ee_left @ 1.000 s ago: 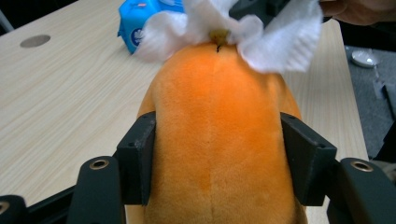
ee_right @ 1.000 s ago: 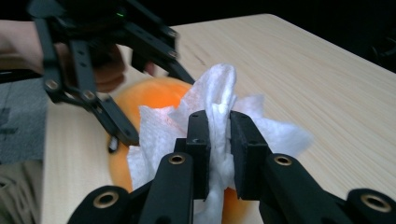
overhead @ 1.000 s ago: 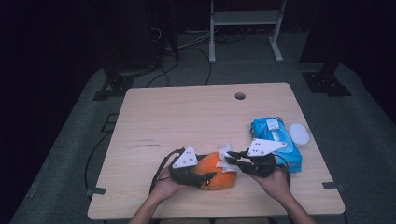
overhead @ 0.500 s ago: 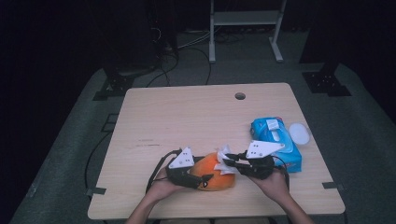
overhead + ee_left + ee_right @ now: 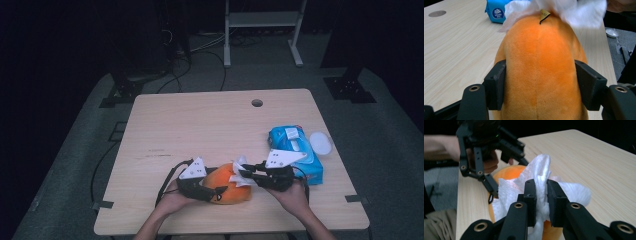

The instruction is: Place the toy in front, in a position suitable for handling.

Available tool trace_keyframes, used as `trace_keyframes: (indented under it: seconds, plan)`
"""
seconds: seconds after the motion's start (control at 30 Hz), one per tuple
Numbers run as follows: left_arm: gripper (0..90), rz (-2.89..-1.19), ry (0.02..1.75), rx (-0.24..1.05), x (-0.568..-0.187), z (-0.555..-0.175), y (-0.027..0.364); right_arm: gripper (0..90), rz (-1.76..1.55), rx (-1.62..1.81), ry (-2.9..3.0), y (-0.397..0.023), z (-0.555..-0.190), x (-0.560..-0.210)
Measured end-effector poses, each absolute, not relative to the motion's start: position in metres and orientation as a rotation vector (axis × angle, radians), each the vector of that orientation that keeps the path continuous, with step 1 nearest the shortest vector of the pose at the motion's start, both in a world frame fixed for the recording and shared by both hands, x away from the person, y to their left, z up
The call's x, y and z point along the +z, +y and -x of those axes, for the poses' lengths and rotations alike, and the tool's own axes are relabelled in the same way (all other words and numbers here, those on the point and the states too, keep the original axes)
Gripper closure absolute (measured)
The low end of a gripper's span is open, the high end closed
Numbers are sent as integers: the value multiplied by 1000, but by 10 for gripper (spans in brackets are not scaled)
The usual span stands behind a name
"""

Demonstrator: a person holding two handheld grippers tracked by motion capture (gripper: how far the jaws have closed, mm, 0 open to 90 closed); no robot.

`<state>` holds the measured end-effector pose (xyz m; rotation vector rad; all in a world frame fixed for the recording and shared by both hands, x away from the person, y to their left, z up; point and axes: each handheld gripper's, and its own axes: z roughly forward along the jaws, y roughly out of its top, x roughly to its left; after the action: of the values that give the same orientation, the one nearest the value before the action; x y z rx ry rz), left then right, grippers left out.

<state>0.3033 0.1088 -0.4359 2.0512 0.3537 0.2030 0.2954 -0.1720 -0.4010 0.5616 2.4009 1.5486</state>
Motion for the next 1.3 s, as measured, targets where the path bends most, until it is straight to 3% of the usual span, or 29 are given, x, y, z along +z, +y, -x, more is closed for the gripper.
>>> trace_keyframes:
  seconds: [0.33, 0.73, 1.1, 1.3]
  plan:
    - [333, -2050, 365, 193, -437, -306, 109, 780, -609, 1511, 2393, -182, -300, -404]
    - [326, -2097, 241, 278, -431, -290, 85, 780, -413, 1534, 2451, -137, -283, -395]
    - [322, -2086, 284, 232, -434, -296, 95, 780, -565, 1452, 2414, -184, -296, -403]
    - [320, -2097, 251, 253, -433, -293, 93, 779, -577, 1478, 2409, -181, -297, -402]
